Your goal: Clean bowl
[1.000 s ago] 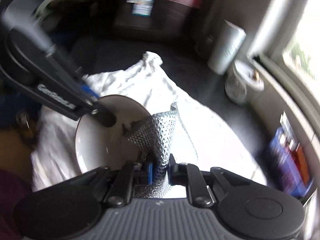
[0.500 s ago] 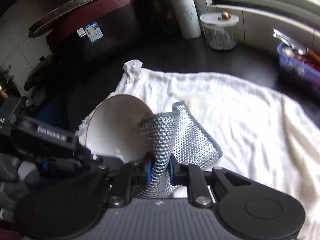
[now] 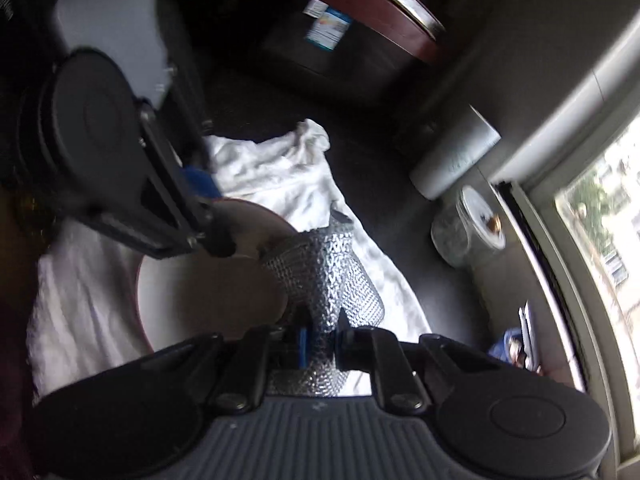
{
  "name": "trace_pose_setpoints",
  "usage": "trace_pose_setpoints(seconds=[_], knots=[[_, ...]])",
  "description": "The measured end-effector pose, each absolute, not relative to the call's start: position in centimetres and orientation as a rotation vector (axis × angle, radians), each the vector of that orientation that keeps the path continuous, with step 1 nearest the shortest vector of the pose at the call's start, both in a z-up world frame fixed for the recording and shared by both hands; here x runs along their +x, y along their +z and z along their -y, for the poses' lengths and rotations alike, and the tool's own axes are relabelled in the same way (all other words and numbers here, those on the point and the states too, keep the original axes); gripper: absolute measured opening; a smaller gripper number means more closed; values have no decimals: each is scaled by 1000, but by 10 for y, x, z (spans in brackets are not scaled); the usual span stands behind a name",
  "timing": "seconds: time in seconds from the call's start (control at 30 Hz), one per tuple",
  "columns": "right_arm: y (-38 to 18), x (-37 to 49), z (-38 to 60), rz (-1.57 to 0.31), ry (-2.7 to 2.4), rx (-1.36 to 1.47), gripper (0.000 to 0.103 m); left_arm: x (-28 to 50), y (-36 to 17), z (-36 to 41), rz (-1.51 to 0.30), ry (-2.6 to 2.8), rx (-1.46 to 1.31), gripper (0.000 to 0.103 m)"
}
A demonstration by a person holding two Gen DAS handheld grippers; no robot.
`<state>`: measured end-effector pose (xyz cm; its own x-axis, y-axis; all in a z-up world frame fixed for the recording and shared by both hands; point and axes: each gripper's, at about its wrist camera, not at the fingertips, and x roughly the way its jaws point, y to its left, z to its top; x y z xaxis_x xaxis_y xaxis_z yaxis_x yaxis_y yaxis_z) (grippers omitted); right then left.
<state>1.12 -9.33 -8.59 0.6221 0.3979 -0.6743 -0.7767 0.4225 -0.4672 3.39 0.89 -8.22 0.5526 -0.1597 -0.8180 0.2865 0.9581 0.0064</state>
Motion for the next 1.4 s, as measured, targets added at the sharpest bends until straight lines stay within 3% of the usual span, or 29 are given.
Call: trace_pose_setpoints(seconds=[0.3,0.6,0.73,0.9,1.1,1.27,1.4], knots=[[-96,42,113,-768,761,-443,16,35,-99,-66,-1038,-149,-398,14],[-109,64,136,-980,751,18,18,17,-148,-114,-1106,-47,-1040,17],[-100,50,125,-875,752,-173,15,22,-150,-98,-1158,-103,-907,17],[-93,23,104,-677,786,-520,13,33,-109,-57,-1084,-152,-330,18],[-84,5,85,-514,790,-840,13,34,-77,-20,-980,-241,82,11],[-84,20,90,-608,788,-733,15,38,-83,-50,-1029,-187,-183,13],[-92,46,99,-772,782,-476,17,37,-96,-79,-1062,-132,-435,13]])
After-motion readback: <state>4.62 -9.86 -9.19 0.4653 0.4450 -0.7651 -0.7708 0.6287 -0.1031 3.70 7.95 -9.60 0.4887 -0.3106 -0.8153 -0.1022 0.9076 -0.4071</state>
